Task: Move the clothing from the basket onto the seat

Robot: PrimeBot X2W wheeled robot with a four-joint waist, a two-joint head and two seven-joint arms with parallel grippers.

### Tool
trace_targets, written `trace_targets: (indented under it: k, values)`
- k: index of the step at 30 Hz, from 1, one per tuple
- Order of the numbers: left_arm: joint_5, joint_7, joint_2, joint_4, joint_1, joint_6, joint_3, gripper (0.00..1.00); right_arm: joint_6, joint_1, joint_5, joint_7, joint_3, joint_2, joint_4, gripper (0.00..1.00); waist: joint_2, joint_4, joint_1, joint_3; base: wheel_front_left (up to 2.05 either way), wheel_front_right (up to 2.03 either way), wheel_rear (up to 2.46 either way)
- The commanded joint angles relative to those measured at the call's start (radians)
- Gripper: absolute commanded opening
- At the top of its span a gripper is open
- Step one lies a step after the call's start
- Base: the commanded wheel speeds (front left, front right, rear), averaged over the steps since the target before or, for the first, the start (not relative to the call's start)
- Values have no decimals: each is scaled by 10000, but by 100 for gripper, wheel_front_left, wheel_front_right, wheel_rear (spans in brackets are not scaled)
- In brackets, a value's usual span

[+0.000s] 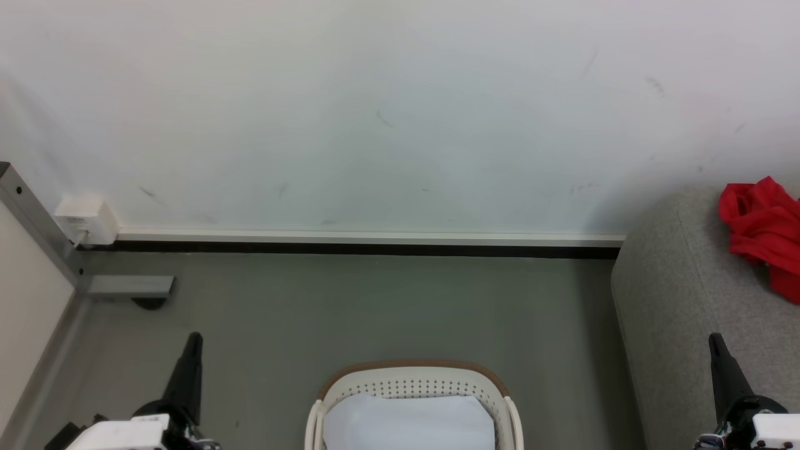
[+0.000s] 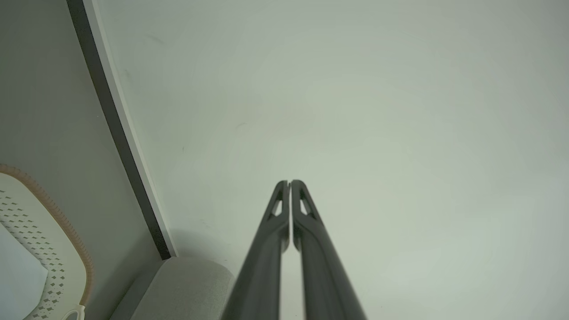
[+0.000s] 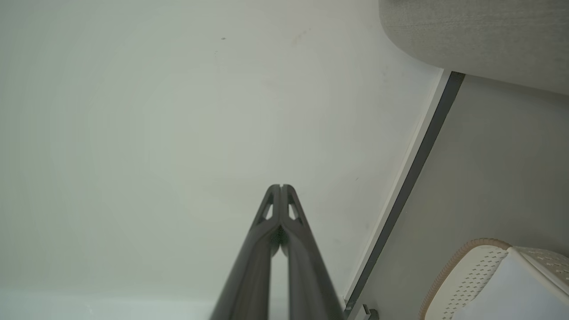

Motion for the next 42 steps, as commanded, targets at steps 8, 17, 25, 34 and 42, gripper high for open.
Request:
trace_targets:
  k: [8,17,25,34,42]
  values:
    - [-140,41,20,-2,-87,-57,26,0,-24,-126,20,27,-42,-71,-62,0,-1,-1,-1,0,0,0,0]
    - [-141,40,20,-3,-87,-57,25,0,-24,-125,21,26,-41,-71,-62,0,-1,-1,-1,0,0,0,0]
    - [-142,40,22,-4,-86,-57,24,0,-24,-125,21,26,-40,-71,-62,0,-1,-1,-1,0,0,0,0]
    - [-141,39,22,-4,-85,-57,23,0,-24,-125,22,25,-40,-71,-62,0,-1,-1,-1,0,0,0,0]
    - [-141,39,22,-5,-85,-57,23,0,-24,-125,22,25,-39,-71,-62,0,-1,-1,-1,0,0,0,0]
